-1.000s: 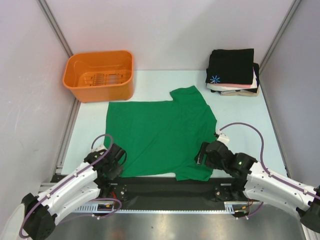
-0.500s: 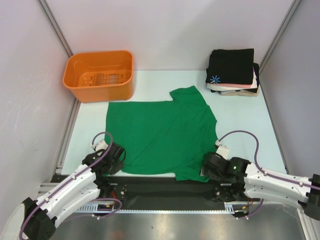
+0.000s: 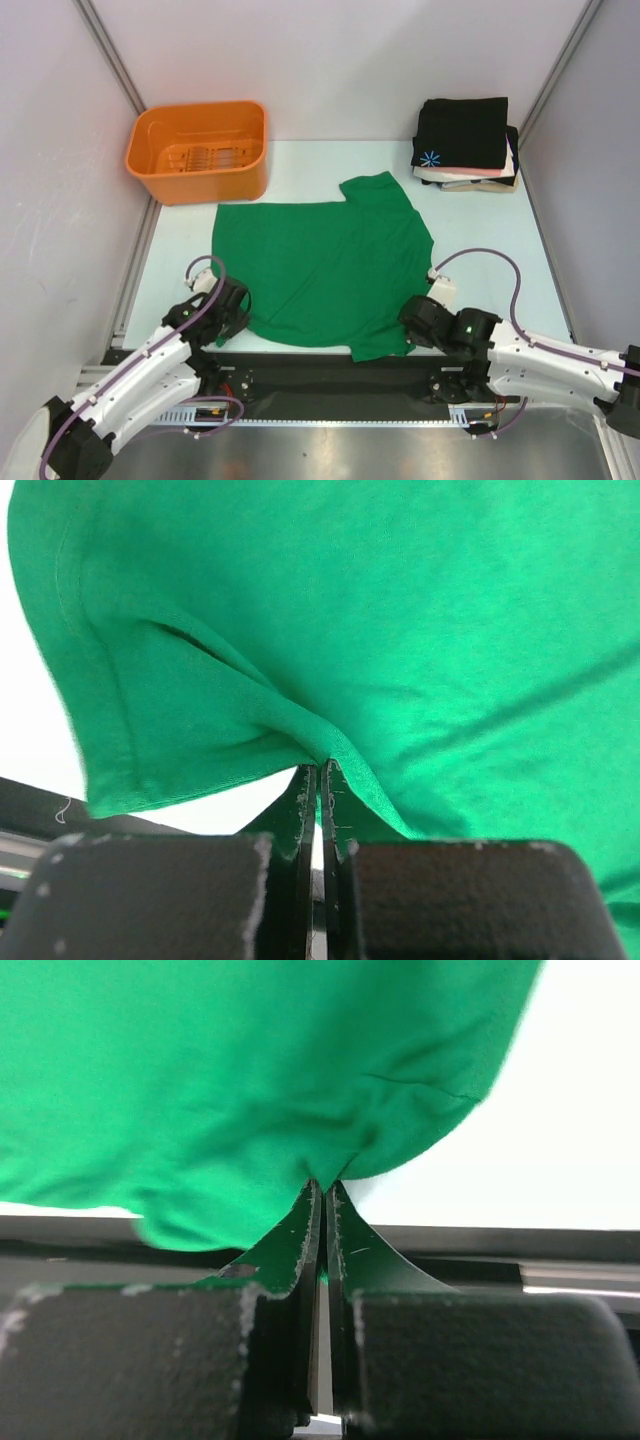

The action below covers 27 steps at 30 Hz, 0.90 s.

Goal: Fold and stack the t-shirts

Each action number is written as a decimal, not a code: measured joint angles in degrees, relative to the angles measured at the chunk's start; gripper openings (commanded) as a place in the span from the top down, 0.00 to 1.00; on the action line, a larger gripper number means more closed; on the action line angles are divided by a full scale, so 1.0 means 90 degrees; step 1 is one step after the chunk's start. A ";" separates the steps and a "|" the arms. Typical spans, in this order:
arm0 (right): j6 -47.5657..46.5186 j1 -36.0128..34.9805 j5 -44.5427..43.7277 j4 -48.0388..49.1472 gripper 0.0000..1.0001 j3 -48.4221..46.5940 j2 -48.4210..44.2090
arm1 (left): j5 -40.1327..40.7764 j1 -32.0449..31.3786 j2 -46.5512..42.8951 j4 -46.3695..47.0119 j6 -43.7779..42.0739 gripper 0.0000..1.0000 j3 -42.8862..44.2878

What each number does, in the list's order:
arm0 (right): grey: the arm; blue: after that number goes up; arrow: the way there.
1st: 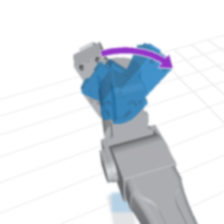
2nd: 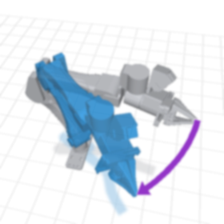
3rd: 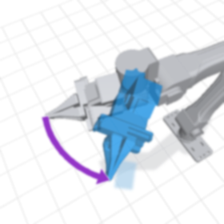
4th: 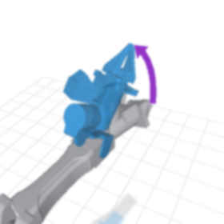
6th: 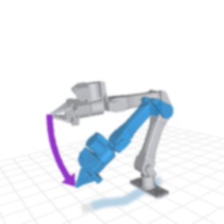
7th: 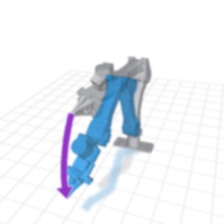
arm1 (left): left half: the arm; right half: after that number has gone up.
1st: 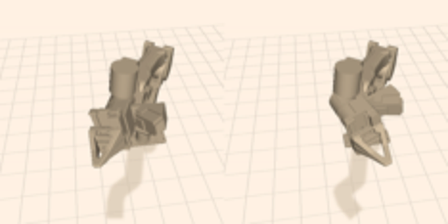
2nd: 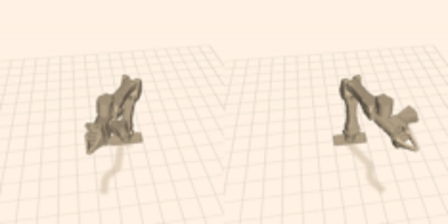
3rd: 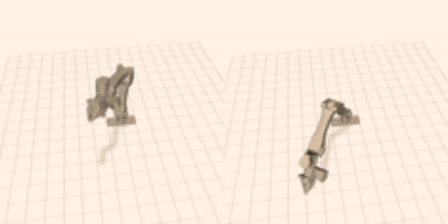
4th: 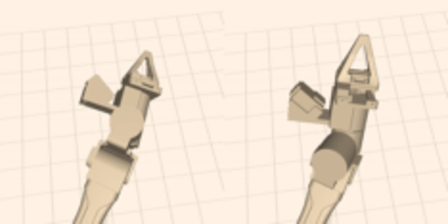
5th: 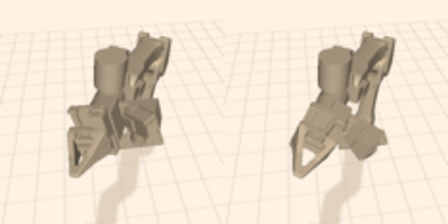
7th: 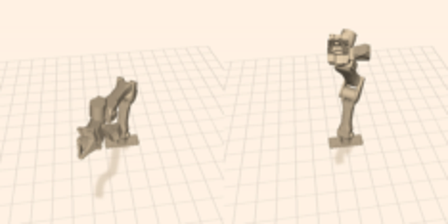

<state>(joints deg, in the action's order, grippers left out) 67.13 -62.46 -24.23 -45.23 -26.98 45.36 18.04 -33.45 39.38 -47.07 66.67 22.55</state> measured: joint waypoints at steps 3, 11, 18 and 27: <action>-0.0321 0.0231 -0.0124 0.0015 1.00 -0.0627 0.0323 | -0.0070 0.0085 0.0546 -0.0044 -0.0287 1.00 0.0539; -0.1722 0.1695 0.0010 0.0539 1.00 -0.1940 0.1455 | -0.0505 0.0848 0.1600 0.0092 -0.1382 1.00 0.1632; -0.2815 0.2696 0.0342 0.1025 1.00 -0.2628 0.2460 | -0.0899 0.1596 0.2713 0.0238 -0.2429 1.00 0.2290; -0.3631 0.3772 0.0806 0.1547 1.00 -0.3235 0.3473 | -0.1246 0.2011 0.4107 0.0495 -0.3203 1.00 0.3228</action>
<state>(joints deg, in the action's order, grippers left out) 34.46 -28.51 -16.97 -31.31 -56.10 76.62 6.83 -15.35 76.34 -42.61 37.85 51.59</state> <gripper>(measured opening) 0.017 0.010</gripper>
